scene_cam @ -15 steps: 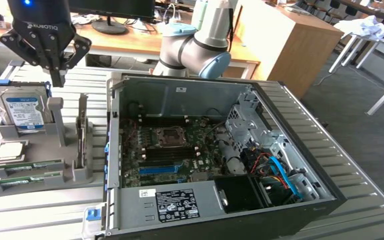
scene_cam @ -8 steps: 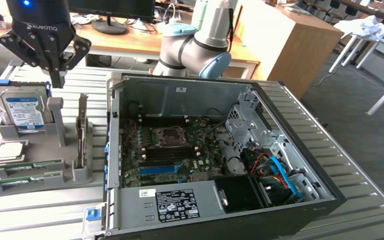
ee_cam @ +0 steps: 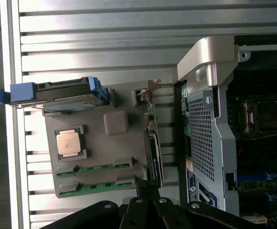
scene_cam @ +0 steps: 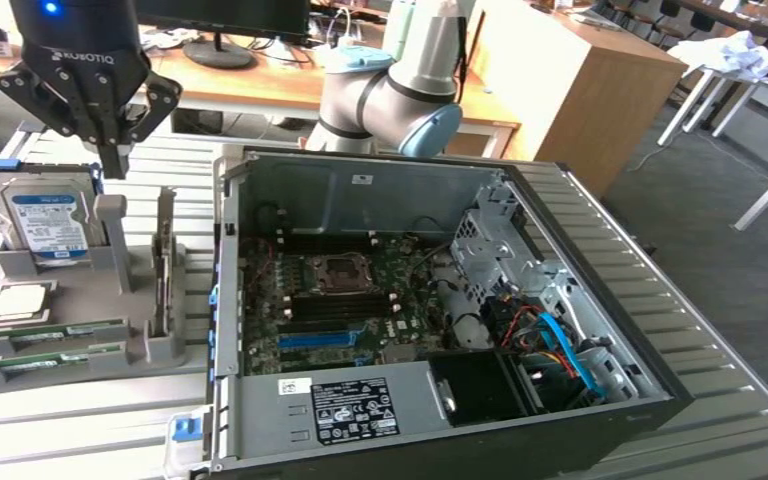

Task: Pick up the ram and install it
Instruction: 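Reach for the ram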

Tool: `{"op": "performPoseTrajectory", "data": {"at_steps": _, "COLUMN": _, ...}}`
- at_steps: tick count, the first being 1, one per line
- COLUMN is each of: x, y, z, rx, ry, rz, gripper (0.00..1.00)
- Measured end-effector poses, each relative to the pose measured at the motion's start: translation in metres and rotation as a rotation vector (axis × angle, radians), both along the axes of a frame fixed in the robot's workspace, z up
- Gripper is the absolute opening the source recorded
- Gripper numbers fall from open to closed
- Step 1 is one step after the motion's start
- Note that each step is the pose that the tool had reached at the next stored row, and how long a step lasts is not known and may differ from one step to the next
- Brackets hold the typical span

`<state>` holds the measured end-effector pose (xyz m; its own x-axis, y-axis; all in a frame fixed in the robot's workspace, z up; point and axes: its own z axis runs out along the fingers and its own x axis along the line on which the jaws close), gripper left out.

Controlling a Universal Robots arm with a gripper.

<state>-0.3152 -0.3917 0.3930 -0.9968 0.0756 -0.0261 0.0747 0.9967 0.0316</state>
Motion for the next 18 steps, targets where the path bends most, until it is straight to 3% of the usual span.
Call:
{"op": "performPoseTrajectory", "data": {"at_steps": 13, "x": 0.0, "y": -0.0089, "z": -0.0001, "rx": -0.0036, "ry": -0.0001, "rz": 0.0, "gripper": 0.1}}
{"op": "performPoseTrajectory", "data": {"at_steps": 18, "x": 0.0, "y": -0.0112, "z": -0.0001, "rx": -0.0101, "ry": -0.0001, "rz": 0.0, "gripper": 0.1}}
